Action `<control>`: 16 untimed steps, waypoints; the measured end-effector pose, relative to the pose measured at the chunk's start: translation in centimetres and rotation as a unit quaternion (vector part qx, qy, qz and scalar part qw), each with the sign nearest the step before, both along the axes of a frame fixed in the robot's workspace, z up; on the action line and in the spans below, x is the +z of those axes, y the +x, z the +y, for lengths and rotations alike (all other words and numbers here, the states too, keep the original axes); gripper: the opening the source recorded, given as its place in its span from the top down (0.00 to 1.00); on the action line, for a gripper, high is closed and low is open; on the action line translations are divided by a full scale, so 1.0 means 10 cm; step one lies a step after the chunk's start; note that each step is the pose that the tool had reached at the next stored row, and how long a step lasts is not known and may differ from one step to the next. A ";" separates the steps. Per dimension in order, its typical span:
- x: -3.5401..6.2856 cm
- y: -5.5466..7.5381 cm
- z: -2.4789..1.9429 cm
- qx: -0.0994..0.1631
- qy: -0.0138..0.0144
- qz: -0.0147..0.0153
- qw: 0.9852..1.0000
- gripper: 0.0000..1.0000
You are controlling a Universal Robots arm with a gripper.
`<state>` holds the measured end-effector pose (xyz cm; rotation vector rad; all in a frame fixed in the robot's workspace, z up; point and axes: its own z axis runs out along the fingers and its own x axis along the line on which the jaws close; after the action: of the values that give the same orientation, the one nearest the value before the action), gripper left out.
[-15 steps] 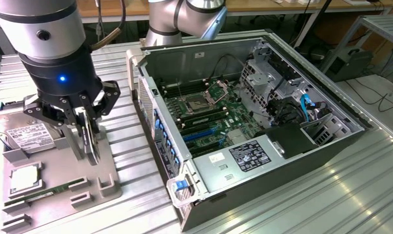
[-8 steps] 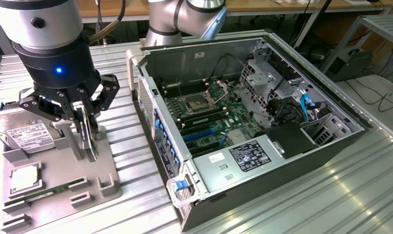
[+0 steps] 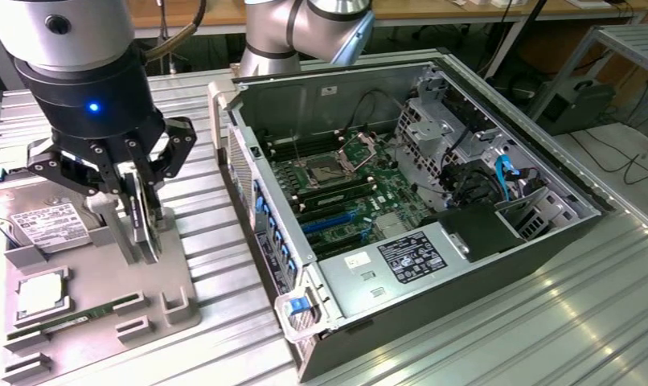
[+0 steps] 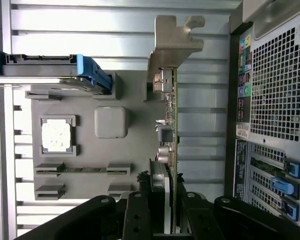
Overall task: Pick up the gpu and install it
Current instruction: 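Pick up the gpu and move the gpu toward the slot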
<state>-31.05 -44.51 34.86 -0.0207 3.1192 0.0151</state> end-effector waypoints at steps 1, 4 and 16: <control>0.012 0.00 0.002 0.000 0.000 0.000 1.000 0.72; 0.034 0.00 0.003 0.000 -0.001 0.000 1.000 0.72; 0.187 0.01 0.003 0.000 -0.007 0.000 1.000 0.72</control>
<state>-31.00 -44.47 36.74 -0.0209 3.1193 -0.0052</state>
